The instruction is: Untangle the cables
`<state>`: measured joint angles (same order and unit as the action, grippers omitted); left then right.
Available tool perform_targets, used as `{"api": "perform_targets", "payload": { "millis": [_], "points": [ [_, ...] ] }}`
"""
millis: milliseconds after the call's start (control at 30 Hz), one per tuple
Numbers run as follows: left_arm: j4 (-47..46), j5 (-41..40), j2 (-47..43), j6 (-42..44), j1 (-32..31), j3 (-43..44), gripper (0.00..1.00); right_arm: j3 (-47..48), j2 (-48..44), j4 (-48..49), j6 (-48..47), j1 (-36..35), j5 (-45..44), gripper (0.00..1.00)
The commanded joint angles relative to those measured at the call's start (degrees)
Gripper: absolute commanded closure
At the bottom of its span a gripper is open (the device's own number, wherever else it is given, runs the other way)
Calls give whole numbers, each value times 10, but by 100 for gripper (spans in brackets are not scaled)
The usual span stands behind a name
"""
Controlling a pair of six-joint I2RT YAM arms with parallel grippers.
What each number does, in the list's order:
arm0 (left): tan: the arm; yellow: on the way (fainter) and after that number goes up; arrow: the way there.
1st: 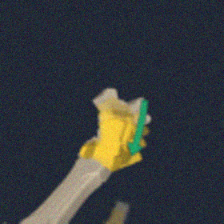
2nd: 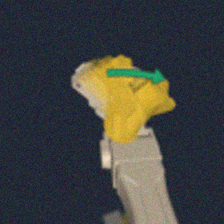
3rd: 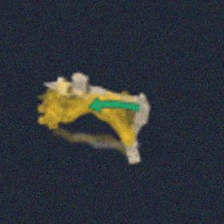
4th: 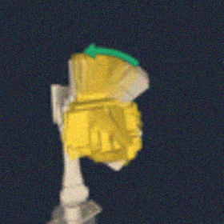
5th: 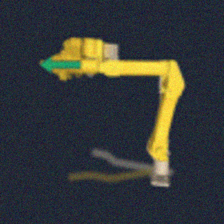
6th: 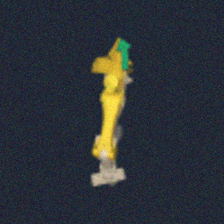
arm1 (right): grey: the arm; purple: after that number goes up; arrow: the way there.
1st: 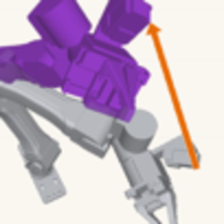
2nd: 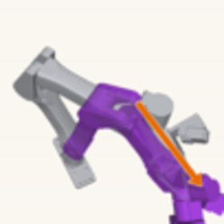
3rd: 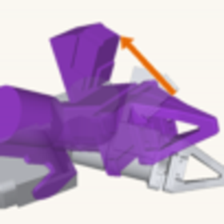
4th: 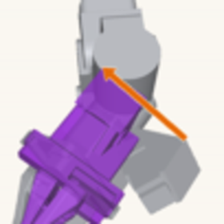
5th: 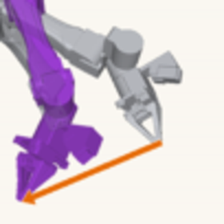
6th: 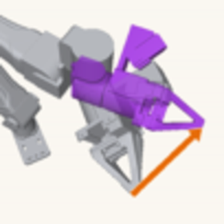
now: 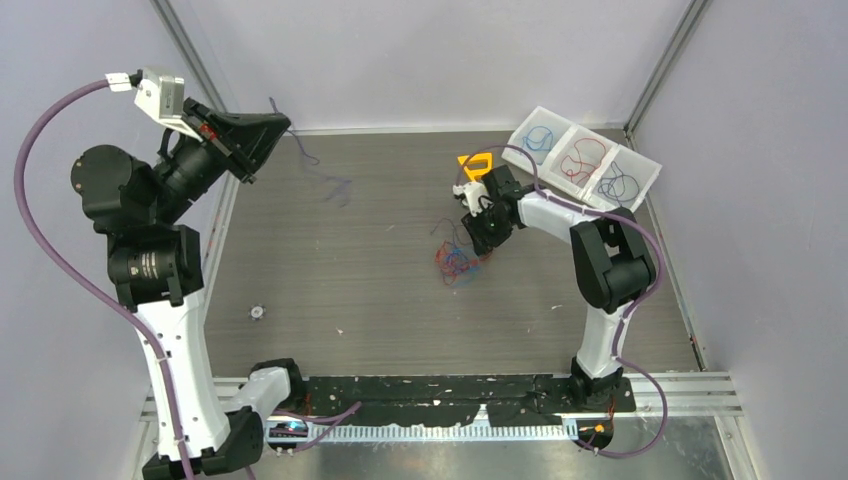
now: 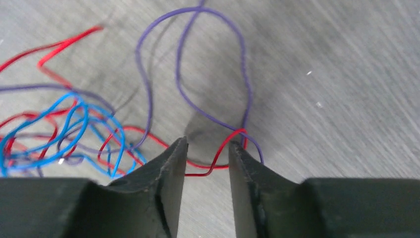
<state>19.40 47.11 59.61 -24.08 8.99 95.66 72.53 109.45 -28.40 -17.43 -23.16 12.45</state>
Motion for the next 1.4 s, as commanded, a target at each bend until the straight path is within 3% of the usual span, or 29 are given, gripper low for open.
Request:
{"api": "perform_targets", "payload": {
  "millis": [0, 100, 400, 533, 700, 1000, 1367],
  "points": [
    [-55, 42, 7, -75, 2, -36, 100, 1, -85, -54, -7, 3, 93, 46],
    [-59, 51, 7, -75, -15, -64, 100, 21, -146, -81, -7, 9, 150, 28],
    [-54, 43, 33, -24, -146, -144, 100, 180, -267, -245, -94, 43, 227, 2],
    [-58, 54, 55, -20, -195, -153, 100, 195, -322, -255, -96, 43, 299, 5],
    [-84, 89, 85, -42, -262, -152, 100, 186, -368, -115, 13, 0, 340, 5],
    [-186, 178, 143, -138, -338, -135, 100, 174, -352, 66, 75, -84, 333, 5],
    [-253, 208, 169, -199, -374, -125, 100, 152, -364, 59, 42, -113, 406, 4]
  ]
}}
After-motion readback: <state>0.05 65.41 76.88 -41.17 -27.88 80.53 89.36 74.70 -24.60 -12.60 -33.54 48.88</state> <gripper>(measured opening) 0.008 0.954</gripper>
